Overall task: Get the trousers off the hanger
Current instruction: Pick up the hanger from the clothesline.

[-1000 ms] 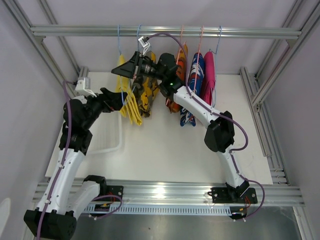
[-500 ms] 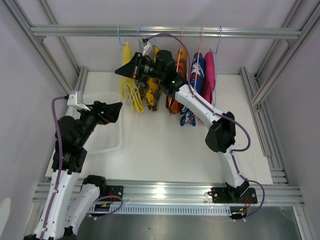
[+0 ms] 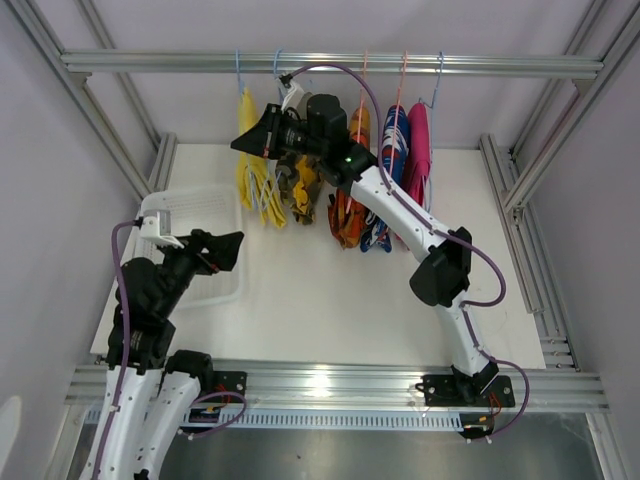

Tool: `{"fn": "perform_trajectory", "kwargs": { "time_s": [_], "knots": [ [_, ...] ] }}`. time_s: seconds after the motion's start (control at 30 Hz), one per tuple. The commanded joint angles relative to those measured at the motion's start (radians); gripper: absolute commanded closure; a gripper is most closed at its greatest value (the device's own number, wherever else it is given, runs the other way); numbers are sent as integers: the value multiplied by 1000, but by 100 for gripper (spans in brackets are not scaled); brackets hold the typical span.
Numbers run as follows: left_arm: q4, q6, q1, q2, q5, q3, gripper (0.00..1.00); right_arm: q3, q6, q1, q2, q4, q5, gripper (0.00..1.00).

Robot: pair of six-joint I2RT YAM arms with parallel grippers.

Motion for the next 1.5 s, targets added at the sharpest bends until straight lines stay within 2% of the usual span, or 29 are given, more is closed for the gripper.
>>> {"fn": "perform_trajectory", "kwargs": {
  "time_s": [0.0, 0.3, 0.93, 1.47],
  "knots": [
    [-5, 25, -5, -14, -7, -9, 0, 137, -135, 23, -67, 80, -44, 100],
    [-9, 22, -5, -17, -4, -10, 1, 153, -214, 21, -52, 96, -16, 100],
    [-14, 14, -5, -2, 17, -15, 1, 191, -255, -17, -30, 148, -2, 100],
    [-23, 17, 6, 4, 14, -16, 0, 160, -293, -2, -150, 103, -1, 100]
  ]
}}
